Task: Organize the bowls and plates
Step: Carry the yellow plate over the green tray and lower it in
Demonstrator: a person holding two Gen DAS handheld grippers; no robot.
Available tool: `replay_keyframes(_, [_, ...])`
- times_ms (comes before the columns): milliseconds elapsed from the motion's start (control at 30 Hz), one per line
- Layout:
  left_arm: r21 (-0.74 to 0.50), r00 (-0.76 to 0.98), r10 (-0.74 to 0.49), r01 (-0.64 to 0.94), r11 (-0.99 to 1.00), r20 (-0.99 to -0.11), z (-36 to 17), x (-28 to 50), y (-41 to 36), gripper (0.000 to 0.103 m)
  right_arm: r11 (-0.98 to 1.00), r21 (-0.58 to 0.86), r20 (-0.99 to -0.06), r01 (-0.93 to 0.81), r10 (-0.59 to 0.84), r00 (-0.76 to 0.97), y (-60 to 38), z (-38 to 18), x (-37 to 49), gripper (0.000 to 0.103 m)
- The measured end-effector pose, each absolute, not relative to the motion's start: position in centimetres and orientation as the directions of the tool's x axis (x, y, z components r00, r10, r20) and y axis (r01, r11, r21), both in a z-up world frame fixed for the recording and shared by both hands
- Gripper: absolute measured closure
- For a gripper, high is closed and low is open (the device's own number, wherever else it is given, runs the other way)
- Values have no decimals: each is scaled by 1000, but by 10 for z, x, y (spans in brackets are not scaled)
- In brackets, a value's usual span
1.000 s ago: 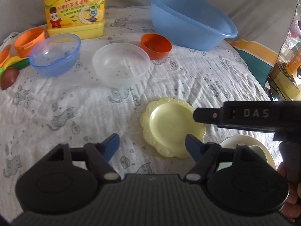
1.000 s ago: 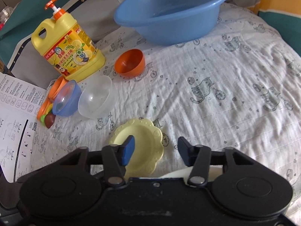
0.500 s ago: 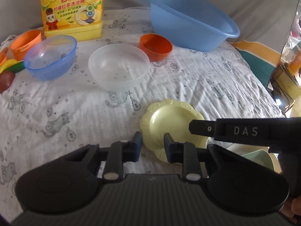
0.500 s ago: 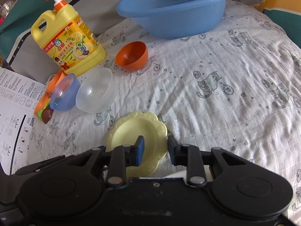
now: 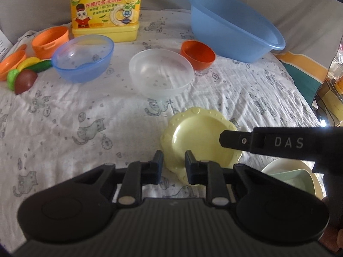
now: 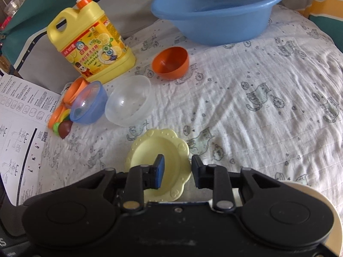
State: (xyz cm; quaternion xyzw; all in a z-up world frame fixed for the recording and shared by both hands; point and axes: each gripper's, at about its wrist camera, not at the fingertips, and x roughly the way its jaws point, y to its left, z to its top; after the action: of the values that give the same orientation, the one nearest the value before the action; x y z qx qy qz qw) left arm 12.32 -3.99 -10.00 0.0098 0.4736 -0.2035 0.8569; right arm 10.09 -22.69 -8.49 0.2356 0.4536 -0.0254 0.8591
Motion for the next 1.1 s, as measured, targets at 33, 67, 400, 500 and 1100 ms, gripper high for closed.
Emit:
replay_keyframes(33, [-178, 469, -339, 355, 918, -815, -98, 122, -38, 81, 890, 382, -789, 251, 172, 590, -225, -82, 100, 75])
replay_keyframes(67, [-180, 470, -340, 352, 919, -814, -96, 120, -36, 81, 891, 381, -787, 246, 173, 593, -223, -79, 99, 75])
replay_keyframes(400, [-180, 489, -345, 351, 919, -801, -65, 97, -30, 81, 898, 378, -770, 226, 169, 616, -217, -53, 75, 75])
replay_keyframes(500, [-184, 490, -357, 366, 912, -795, -54, 87, -34, 82, 899, 375, -764, 227, 161, 624, -222, -44, 61, 75])
replay_keyframes(1100, [-168, 390, -426, 545, 821, -817, -48, 8, -102, 81, 846, 390, -778, 364, 91, 622, -288, -35, -53, 75])
